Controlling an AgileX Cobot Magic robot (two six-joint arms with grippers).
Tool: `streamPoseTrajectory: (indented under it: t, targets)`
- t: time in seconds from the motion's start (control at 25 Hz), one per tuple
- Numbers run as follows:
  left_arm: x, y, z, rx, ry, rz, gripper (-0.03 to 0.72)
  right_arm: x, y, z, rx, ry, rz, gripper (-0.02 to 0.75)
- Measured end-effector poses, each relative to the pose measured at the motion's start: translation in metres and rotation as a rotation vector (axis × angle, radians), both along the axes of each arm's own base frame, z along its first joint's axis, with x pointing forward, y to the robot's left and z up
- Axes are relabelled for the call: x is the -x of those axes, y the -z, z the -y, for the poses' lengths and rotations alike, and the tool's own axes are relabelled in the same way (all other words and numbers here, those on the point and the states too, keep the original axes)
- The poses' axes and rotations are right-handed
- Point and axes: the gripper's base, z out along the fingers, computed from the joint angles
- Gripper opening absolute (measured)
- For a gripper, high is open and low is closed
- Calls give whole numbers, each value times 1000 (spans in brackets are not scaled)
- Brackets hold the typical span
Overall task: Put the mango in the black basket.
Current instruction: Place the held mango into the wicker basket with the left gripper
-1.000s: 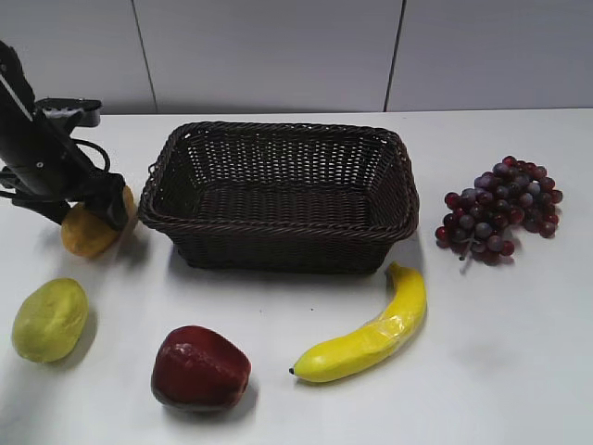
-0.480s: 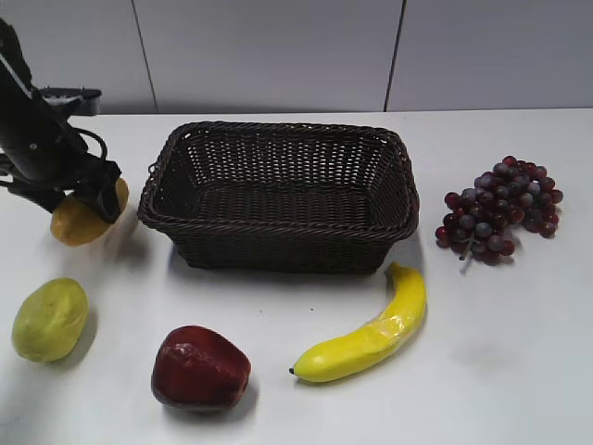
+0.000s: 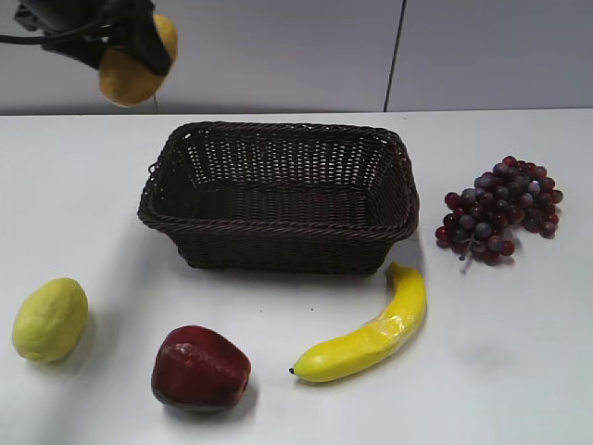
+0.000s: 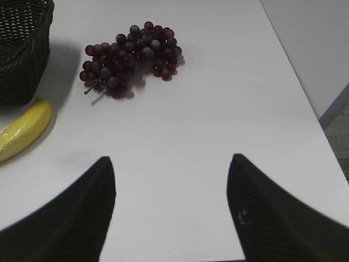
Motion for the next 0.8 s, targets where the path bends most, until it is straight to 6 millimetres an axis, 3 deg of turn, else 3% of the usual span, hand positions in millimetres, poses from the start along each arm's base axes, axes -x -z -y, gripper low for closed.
streamPoseTrajectory:
  t: [0.16,0.36,0.6,0.8]
  targets:
    - [14,10,53,-1,124,-11,567,0,0,0,0,0,0,498]
    - [18,56,103,-48,223,-56,567,0,0,0,0,0,0,498]
    - [10,105,117,-106,245,-113,579,0,0,0,0,0,0,498]
    - [9,103,115,-143,258,-101,678,0,0,0,0,0,0,498]
